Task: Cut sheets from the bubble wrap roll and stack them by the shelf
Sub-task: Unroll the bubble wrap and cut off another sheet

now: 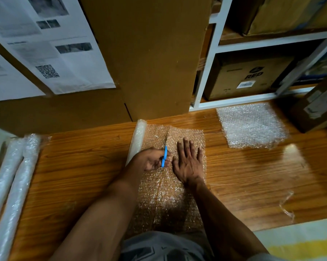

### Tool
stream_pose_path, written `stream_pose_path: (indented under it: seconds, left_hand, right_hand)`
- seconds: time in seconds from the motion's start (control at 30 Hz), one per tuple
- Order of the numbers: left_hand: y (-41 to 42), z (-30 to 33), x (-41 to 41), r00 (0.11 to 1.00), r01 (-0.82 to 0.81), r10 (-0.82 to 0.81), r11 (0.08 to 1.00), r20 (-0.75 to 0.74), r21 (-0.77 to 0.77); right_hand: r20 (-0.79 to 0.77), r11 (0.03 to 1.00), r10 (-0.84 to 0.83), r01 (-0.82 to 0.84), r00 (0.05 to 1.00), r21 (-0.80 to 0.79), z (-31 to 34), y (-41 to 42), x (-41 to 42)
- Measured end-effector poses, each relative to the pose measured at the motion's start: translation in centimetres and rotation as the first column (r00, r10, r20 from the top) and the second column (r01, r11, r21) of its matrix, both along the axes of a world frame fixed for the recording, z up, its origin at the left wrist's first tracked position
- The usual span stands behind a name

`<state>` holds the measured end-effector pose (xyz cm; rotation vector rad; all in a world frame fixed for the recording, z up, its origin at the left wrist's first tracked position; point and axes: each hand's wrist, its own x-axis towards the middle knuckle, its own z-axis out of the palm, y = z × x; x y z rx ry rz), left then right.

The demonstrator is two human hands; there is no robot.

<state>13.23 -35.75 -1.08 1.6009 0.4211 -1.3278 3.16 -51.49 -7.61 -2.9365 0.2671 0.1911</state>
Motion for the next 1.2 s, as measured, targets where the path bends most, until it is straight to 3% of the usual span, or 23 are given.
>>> stream_pose_path:
  seconds: [0.2, 0.47, 0.8, 1.2]
  left_hand:
    - [-0.5, 0.1, 0.6, 1.000, -0.002, 0.002, 1.000, 0.000, 0.022]
    - [-0.4, -0.3, 0.1, 0.976, -0.149, 0.147, 0.989, 0.162, 0.001]
    - [-0.2, 0.4, 0.7, 0.999, -0.050, 0.050, 0.997, -0.014, -0.053]
    - [-0.9, 2.0, 2.1, 0.997, 0.035, -0.039, 0.998, -0.061, -0.060]
  right_hand:
    - [0.007, 1.000, -0.013, 0.012, 1.000, 0.021, 0.0, 0.0, 0.1]
    - [0.008, 1.000, -0.011, 0.010, 1.000, 0.029, 0.0, 0.0, 0.2]
    - [0.010, 1.000, -0.010, 0.010, 1.000, 0.023, 0.0, 0.0, 0.2]
    - [0.020, 0.999, -0.023, 0.022, 1.000, 0.039, 0.0, 0.0, 0.3]
